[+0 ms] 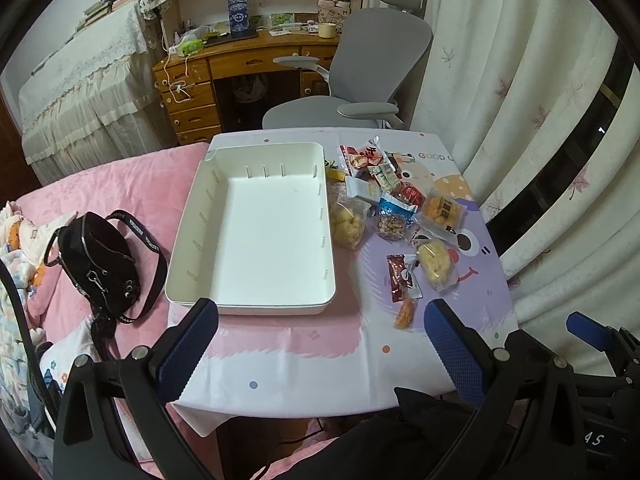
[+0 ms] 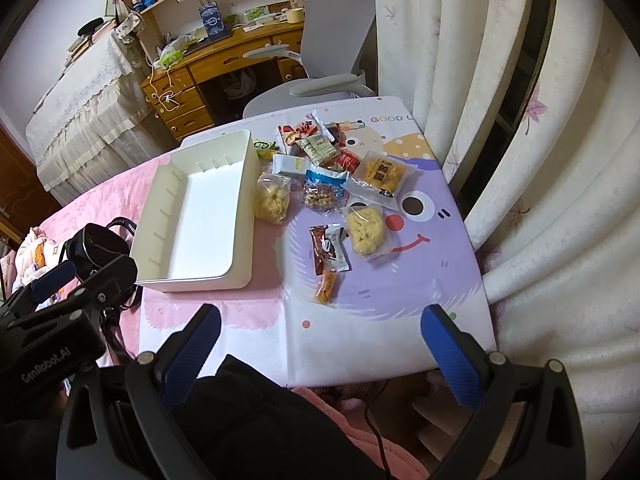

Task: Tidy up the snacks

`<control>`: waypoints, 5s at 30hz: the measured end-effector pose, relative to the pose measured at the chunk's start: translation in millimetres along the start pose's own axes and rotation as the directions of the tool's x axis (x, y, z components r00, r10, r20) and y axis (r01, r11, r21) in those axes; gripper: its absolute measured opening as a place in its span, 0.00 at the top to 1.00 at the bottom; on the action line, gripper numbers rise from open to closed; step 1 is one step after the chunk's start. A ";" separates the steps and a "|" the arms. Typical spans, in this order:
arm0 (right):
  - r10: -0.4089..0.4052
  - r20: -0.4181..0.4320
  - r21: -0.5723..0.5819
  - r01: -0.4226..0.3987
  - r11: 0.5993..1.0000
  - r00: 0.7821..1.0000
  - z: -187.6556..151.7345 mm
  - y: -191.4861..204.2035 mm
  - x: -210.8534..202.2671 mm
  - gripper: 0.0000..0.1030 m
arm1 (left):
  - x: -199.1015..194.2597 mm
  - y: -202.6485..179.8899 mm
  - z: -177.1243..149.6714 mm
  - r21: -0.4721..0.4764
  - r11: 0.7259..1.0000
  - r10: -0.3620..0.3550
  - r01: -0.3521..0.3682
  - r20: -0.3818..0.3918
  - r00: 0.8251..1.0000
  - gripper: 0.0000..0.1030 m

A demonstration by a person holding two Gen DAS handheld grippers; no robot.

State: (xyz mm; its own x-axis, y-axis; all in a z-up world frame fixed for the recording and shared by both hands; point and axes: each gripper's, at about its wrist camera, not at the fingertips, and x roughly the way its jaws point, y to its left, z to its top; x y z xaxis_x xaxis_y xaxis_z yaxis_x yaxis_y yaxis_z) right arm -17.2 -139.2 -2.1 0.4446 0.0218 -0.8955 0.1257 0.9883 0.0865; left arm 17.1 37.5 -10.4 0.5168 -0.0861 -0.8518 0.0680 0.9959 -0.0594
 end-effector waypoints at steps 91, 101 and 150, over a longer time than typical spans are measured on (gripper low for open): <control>0.359 -0.102 -0.529 -0.356 0.770 0.928 47.2 -95.0 270.6 0.12 | 303.8 -162.7 -54.9 0.235 0.971 0.049 0.043 -0.371 0.927 0.25; 0.397 -0.169 -0.495 -0.426 0.757 0.902 44.4 -84.3 277.3 0.38 | 304.6 -156.1 -57.6 0.173 0.983 -0.001 0.067 -0.355 0.935 0.59; 0.343 -0.125 -0.349 -0.365 0.863 0.931 79.5 -59.2 200.4 0.64 | 149.1 -38.2 3.0 -0.107 0.994 -0.034 0.012 -0.207 0.978 0.82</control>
State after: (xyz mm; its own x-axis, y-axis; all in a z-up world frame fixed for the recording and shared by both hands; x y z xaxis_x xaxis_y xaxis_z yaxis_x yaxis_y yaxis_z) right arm 134.9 -205.3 -151.9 0.3458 0.3785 -0.8586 -0.3634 0.8976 0.2494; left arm 94.1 -13.4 -133.6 0.3262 -0.1123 -0.9386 -0.0177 0.9920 -0.1248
